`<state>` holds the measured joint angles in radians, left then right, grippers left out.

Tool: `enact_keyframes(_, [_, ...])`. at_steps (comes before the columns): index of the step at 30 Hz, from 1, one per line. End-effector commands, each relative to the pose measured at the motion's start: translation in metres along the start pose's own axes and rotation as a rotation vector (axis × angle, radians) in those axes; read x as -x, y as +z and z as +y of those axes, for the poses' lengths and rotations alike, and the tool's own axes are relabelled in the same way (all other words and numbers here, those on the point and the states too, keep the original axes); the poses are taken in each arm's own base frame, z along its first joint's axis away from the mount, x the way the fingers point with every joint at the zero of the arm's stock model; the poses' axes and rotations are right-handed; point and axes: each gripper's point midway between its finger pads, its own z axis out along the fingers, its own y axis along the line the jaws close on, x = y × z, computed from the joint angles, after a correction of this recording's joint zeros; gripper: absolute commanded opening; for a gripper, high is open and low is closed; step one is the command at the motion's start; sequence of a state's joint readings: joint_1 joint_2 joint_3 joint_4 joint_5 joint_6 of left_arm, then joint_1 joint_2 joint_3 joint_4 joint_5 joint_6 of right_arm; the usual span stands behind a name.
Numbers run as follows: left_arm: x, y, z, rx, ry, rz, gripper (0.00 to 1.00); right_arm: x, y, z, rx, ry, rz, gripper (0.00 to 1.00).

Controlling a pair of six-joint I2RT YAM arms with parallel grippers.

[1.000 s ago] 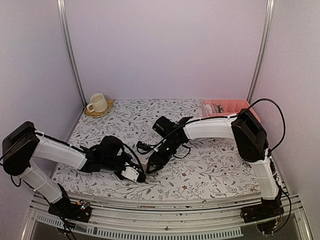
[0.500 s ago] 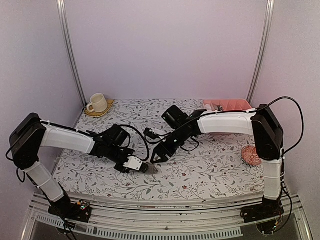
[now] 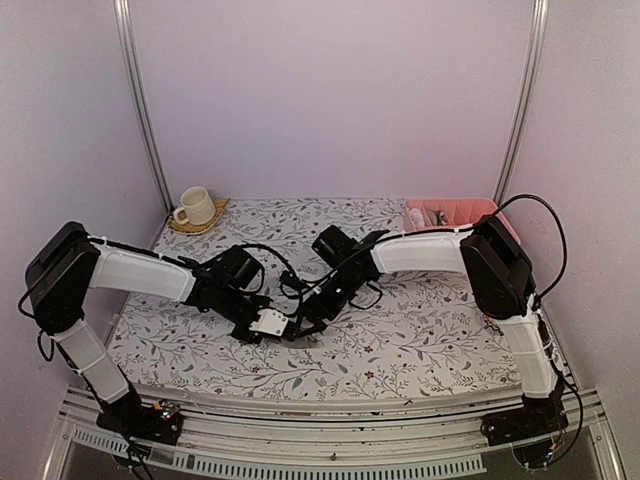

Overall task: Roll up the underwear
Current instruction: Roll the underwear at the center of the board, then pick up the underwear from the center of the board.

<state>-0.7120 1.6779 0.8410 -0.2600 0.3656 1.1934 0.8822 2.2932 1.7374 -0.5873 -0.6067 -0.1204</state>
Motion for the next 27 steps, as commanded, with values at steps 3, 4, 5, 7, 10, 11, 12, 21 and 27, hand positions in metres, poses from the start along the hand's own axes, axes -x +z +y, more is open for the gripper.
enact_keyframes(3, [-0.03, 0.01, -0.033, -0.123, -0.091, 0.106, 0.0, -0.003, 0.007, 0.016, 0.136, -0.018, 0.02, 0.8])
enact_keyframes(4, [-0.031, 0.011, -0.033, -0.123, -0.093, 0.111, 0.0, -0.002, 0.006, 0.02, 0.151, -0.025, 0.018, 0.8])
enact_keyframes(5, [-0.032, 0.012, -0.033, -0.123, -0.099, 0.119, 0.0, -0.002, 0.006, 0.022, 0.156, -0.027, 0.018, 0.8])
enact_keyframes(7, [-0.034, 0.013, -0.032, -0.13, -0.119, 0.127, 0.0, -0.002, 0.008, 0.025, 0.157, -0.035, 0.026, 0.8])
enact_keyframes(10, [-0.03, 0.013, -0.028, -0.149, -0.157, 0.118, 0.0, -0.01, 0.019, 0.023, 0.155, -0.029, 0.065, 0.77])
enact_keyframes(11, [-0.031, 0.014, -0.027, -0.149, -0.159, 0.121, 0.0, -0.012, 0.022, 0.022, 0.151, -0.027, 0.074, 0.75])
enact_keyframes(12, [-0.031, 0.014, -0.027, -0.148, -0.159, 0.125, 0.0, -0.013, 0.023, 0.021, 0.149, -0.024, 0.077, 0.73])
enact_keyframes(21, [-0.031, 0.015, -0.023, -0.141, -0.167, 0.128, 0.0, -0.02, 0.028, 0.016, 0.14, 0.012, 0.106, 0.35])
enact_keyframes(27, [-0.032, 0.016, -0.019, -0.128, -0.181, 0.132, 0.0, -0.015, 0.023, 0.02, 0.148, 0.012, 0.095, 0.13])
